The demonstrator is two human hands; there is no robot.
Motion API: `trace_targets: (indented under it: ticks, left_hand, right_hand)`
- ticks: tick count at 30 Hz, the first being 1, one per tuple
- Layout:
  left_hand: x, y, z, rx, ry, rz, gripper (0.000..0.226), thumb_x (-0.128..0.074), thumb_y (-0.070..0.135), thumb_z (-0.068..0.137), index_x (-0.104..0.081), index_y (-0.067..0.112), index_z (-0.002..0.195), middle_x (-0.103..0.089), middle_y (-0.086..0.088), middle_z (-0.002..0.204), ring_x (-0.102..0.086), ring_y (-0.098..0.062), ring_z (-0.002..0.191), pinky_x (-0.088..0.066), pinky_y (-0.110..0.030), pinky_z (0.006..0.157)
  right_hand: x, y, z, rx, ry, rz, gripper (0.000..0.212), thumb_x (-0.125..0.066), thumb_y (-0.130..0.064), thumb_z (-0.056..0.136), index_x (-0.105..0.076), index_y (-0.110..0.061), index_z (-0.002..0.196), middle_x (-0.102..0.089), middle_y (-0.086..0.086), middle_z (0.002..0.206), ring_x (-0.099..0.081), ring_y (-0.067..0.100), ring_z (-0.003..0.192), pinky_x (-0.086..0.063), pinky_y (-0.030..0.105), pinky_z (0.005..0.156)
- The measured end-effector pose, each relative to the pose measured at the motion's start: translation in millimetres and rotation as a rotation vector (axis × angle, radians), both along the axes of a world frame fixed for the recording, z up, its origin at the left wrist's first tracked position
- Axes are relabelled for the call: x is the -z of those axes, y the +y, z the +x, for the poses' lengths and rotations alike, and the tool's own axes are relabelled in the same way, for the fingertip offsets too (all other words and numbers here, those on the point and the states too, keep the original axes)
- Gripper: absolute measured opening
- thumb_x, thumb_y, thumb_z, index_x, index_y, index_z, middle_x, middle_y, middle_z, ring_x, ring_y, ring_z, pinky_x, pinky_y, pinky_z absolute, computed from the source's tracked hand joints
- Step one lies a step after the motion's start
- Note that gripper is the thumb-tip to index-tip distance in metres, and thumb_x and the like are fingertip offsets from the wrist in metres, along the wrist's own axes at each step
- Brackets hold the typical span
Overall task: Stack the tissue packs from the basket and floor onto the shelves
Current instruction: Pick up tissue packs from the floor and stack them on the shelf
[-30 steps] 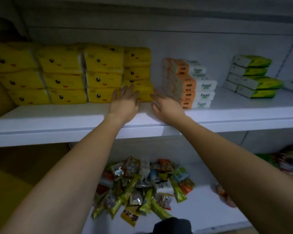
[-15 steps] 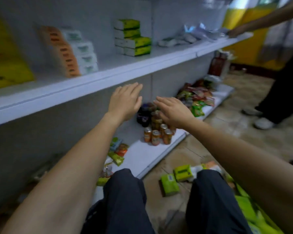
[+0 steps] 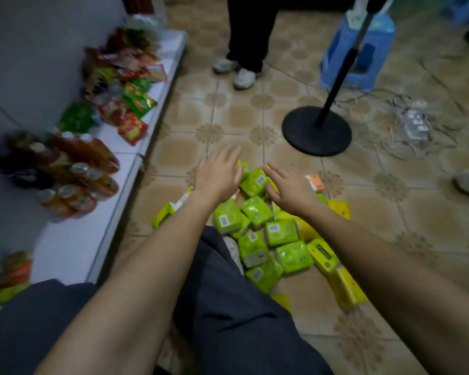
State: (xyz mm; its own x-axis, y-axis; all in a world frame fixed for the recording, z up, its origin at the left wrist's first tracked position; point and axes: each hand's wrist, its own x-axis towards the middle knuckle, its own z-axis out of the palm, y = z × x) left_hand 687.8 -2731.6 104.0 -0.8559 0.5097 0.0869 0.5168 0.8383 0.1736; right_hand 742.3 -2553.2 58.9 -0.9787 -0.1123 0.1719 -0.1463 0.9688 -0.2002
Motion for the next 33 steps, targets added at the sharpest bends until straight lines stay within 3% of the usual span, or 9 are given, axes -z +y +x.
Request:
trace_targets:
  ticks: [4, 11, 15, 17, 20, 24, 27, 30, 33]
  left_hand:
    - [72, 72, 3, 0.089, -0.165, -0.009, 0.062, -0.02, 0.043, 0.09, -0.04, 0.014, 0.14, -0.041, -0.01, 0.146, -0.044, -0.029, 0.128, -0.036, -0.042, 0.099]
    - [192, 153, -34, 0.163, -0.38, -0.267, 0.054, -0.03, 0.04, 0.099, -0.016, 0.025, 0.149, -0.016, -0.004, 0.157, -0.024, -0.022, 0.141, -0.014, -0.042, 0.113]
    - [248, 181, -89, 0.134, -0.434, -0.28, 0.054, -0.031, 0.038, 0.099, -0.015, 0.025, 0.149, -0.013, -0.01, 0.157, -0.027, -0.028, 0.138, -0.023, -0.041, 0.109]
    - [276, 196, -119, 0.147, -0.452, -0.271, 0.056, -0.031, 0.039, 0.099, -0.012, 0.025, 0.15, -0.011, -0.013, 0.156, -0.026, -0.03, 0.139, -0.025, -0.041, 0.109]
    - [319, 211, -150, 0.122, -0.53, -0.247, 0.059, -0.032, 0.04, 0.099, -0.008, 0.023, 0.15, -0.008, -0.016, 0.156, -0.022, -0.032, 0.14, -0.024, -0.041, 0.11]
    - [360, 212, -161, 0.091, -0.583, -0.118, 0.067, -0.046, 0.036, 0.095, -0.013, 0.019, 0.15, -0.011, -0.019, 0.154, -0.027, -0.037, 0.136, -0.032, -0.046, 0.104]
    - [373, 210, -160, 0.154, -0.561, -0.114, 0.07, -0.05, 0.031, 0.093, -0.011, 0.021, 0.15, -0.018, -0.02, 0.147, -0.032, -0.035, 0.129, -0.036, -0.04, 0.098]
    - [382, 211, -161, 0.149, -0.549, -0.093, 0.066, -0.046, 0.018, 0.094, -0.012, 0.026, 0.15, -0.028, -0.017, 0.135, -0.037, -0.03, 0.119, -0.039, -0.035, 0.091]
    - [386, 215, -160, 0.117, -0.631, 0.048, 0.063, -0.047, 0.005, 0.091, -0.022, 0.018, 0.148, -0.035, -0.02, 0.124, -0.043, -0.033, 0.107, -0.042, -0.038, 0.087]
  right_hand:
    - [81, 71, 34, 0.137, -0.12, -0.023, 0.048, -0.041, -0.031, 0.082, -0.065, 0.0, 0.11, -0.066, 0.021, 0.11, -0.067, 0.036, 0.09, -0.054, 0.045, 0.072]
    - [194, 137, 39, 0.281, -0.344, -0.074, 0.049, -0.041, -0.032, 0.078, -0.067, -0.002, 0.106, -0.067, 0.02, 0.108, -0.069, 0.032, 0.086, -0.056, 0.04, 0.065]
    - [237, 149, -22, 0.289, -0.337, -0.1, 0.042, -0.055, -0.027, 0.077, -0.066, -0.003, 0.11, -0.066, 0.021, 0.111, -0.068, 0.034, 0.09, -0.056, 0.044, 0.07]
    - [258, 151, -59, 0.318, -0.351, -0.167, 0.047, -0.054, -0.027, 0.078, -0.061, -0.004, 0.119, -0.06, 0.023, 0.122, -0.064, 0.038, 0.099, -0.053, 0.046, 0.078]
    - [289, 155, -106, 0.395, -0.368, -0.242, 0.056, -0.041, -0.039, 0.088, -0.046, -0.011, 0.136, -0.036, 0.022, 0.145, -0.051, 0.04, 0.118, -0.045, 0.046, 0.091]
    - [322, 161, -138, 0.534, -0.476, -0.241, 0.073, -0.058, -0.05, 0.084, -0.029, -0.024, 0.145, -0.006, 0.02, 0.155, -0.029, 0.035, 0.136, -0.035, 0.041, 0.102]
    - [338, 162, -138, 0.608, -0.423, -0.233, 0.087, -0.07, -0.055, 0.071, -0.032, -0.025, 0.144, -0.007, 0.026, 0.153, -0.021, 0.039, 0.139, -0.029, 0.045, 0.107]
    - [347, 166, -132, 0.663, -0.483, -0.381, 0.093, -0.077, -0.043, 0.069, -0.027, -0.023, 0.145, -0.008, 0.027, 0.151, -0.013, 0.038, 0.141, -0.021, 0.043, 0.113]
    - [346, 167, -134, 0.695, -0.5, -0.63, 0.087, -0.076, -0.024, 0.075, -0.025, -0.021, 0.146, -0.013, 0.017, 0.15, -0.026, 0.028, 0.137, -0.027, 0.033, 0.109]
